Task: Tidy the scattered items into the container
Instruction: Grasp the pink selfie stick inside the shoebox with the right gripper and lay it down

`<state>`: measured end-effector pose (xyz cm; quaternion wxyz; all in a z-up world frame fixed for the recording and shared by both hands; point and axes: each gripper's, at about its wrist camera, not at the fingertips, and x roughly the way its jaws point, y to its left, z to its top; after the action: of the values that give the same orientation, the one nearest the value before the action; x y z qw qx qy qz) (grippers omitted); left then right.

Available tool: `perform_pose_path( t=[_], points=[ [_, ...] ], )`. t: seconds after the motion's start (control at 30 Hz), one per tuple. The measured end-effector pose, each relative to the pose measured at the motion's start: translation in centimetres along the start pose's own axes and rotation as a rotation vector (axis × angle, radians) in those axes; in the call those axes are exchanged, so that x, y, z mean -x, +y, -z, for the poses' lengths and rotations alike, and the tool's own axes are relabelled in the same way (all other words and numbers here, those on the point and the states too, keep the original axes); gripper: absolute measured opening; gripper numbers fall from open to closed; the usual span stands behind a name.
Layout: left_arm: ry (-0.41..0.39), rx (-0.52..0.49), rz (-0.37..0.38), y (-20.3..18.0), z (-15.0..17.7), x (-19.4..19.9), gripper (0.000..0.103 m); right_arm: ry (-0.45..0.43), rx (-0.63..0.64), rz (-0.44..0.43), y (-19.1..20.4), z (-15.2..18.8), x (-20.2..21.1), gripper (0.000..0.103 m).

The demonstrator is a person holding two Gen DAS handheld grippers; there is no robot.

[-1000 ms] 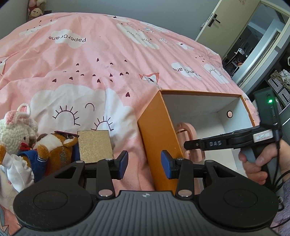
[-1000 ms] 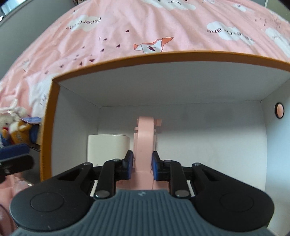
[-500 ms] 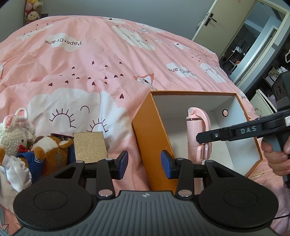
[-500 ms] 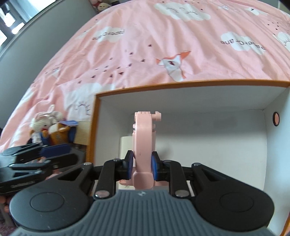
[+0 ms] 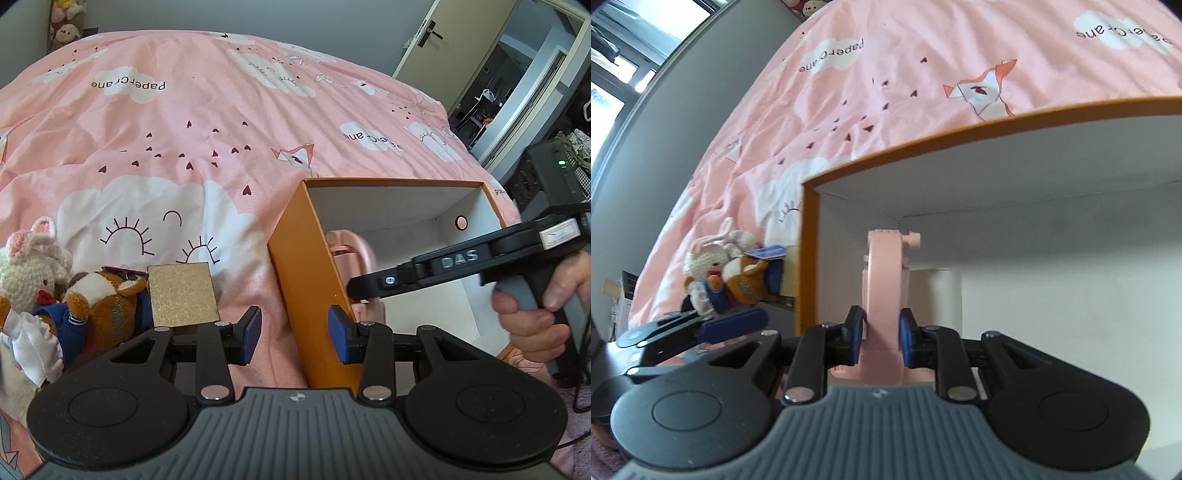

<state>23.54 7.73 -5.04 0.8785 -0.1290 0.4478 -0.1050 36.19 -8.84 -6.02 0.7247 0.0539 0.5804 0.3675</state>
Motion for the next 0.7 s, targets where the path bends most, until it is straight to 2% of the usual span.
perform_pose_path(
  t=[0.37, 0.53, 0.7],
  points=[
    [0.022, 0.001, -0.012, -0.2, 0.2, -0.8, 0.046, -0.019, -0.036, -0.082, -1.8, 0.2, -2.0, 0.022],
    [0.022, -0.017, -0.016, -0.9, 0.3, -0.7, 0.046, -0.039, 0.0, -0.061, -1.0, 0.4, -1.6, 0.029],
    [0.015, -0.02, -0.022, -1.1, 0.3, -0.3, 0.046, -0.073, 0.062, -0.006, -0.1, 0.7, -0.3, 0.029]
  ],
)
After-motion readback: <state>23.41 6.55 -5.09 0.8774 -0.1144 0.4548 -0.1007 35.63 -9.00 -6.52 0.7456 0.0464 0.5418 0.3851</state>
